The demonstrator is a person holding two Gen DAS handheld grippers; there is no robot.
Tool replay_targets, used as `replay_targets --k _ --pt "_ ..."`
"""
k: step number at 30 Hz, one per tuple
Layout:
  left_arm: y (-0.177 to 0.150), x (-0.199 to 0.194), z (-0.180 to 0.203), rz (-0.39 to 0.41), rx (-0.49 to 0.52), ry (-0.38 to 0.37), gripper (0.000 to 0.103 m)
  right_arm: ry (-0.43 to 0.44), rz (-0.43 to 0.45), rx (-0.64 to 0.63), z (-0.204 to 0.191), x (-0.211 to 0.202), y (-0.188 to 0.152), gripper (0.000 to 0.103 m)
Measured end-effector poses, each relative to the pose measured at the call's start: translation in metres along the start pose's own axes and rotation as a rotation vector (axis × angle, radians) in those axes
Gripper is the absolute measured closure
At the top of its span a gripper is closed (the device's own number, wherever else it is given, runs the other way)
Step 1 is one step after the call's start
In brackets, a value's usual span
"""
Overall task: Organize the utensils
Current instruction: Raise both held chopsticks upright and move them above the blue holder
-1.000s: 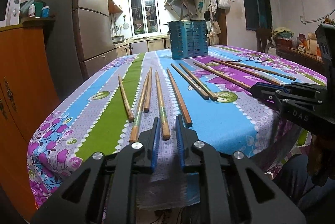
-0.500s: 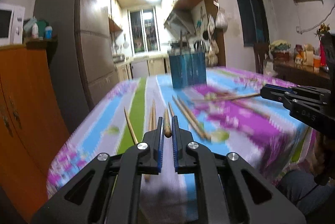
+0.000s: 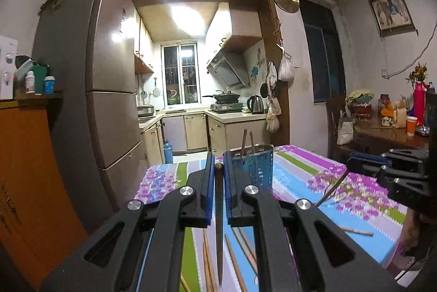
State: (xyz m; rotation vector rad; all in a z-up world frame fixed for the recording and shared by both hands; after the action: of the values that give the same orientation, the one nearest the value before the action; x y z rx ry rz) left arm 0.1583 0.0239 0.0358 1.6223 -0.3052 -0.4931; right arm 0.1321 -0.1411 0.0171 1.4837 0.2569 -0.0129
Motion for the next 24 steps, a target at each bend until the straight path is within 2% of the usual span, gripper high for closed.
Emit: replay_targets --k 7,12,19,24 --pt "0.033 0.013 0.000 0.000 -0.005 -0.034 0.098 0.042 -0.018 -0.004 0.007 0.021 0.036 0.095" --pt "0.049 0.028 0.004 0.003 0.000 -0.051 0.098 0.061 -0.080 -0.023 0.007 0.034 0.060 0.095" --pt "0.076 0.045 0.008 0.060 -0.007 -0.079 0.098 0.073 -0.158 -0.023 0.020 0.046 0.093 0.095" --pt "0.088 0.063 0.011 0.072 -0.004 -0.092 0.098 0.070 -0.194 -0.035 0.035 0.056 0.123 0.095"
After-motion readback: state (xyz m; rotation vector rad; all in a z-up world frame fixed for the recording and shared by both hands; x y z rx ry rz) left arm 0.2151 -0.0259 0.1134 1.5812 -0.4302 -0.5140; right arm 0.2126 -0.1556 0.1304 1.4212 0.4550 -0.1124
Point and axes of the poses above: each gripper's, at about its wrist camera, not at the fingertips, and x roughly the way its jaws point, z to its right, y to its top, the point moved 6 cm from there along x, roughly the way its jaws point, and after that the axes turned 13 degrees about -y, right-handed, at the moved point
